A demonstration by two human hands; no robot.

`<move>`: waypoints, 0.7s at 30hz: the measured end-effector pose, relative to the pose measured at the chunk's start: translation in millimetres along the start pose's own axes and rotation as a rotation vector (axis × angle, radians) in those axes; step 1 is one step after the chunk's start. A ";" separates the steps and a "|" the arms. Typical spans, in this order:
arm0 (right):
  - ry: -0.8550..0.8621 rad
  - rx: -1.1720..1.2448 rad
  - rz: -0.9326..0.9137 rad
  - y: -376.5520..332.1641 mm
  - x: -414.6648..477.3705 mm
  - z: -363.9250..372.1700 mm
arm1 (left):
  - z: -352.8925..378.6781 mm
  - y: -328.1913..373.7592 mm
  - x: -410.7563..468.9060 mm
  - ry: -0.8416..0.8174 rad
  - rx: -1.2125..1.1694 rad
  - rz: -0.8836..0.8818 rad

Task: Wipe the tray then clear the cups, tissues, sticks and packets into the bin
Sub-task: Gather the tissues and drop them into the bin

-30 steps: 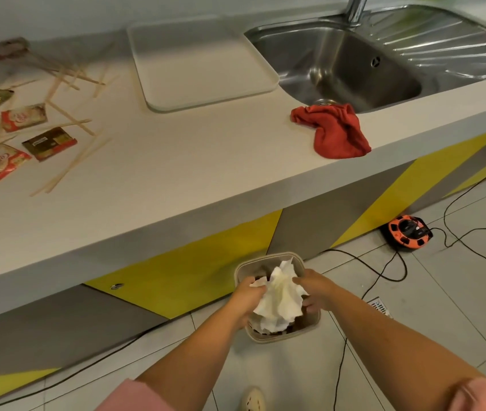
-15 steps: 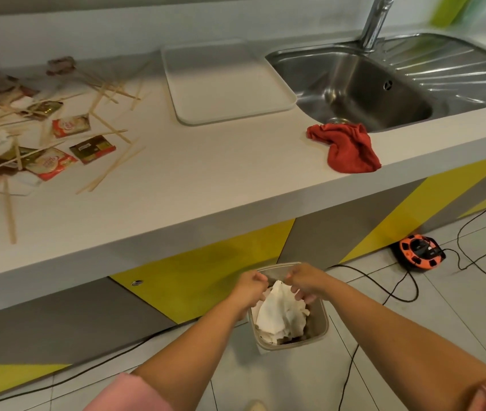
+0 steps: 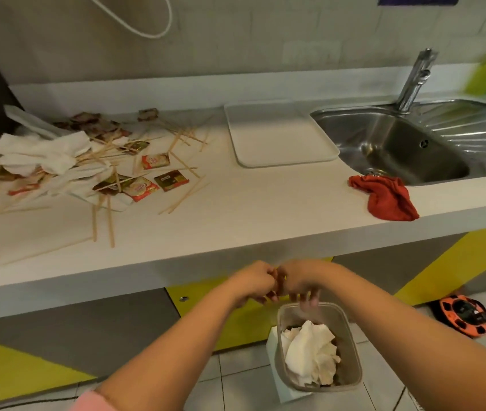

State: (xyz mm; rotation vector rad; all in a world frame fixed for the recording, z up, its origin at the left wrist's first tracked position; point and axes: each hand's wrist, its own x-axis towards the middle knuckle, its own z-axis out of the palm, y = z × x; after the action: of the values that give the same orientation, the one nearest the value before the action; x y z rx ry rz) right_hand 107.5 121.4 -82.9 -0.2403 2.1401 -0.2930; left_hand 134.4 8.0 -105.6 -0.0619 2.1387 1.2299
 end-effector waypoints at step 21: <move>0.373 0.013 -0.368 -214.4 18.5 -74.3 | -224.9 -35.5 -86.1 0.456 -0.237 0.138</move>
State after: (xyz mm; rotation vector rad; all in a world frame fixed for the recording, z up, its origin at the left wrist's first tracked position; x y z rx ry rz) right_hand 48.0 -79.3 6.7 -0.6157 2.4528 -0.6036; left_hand 97.4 -211.8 -7.6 -0.3299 2.3955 1.6759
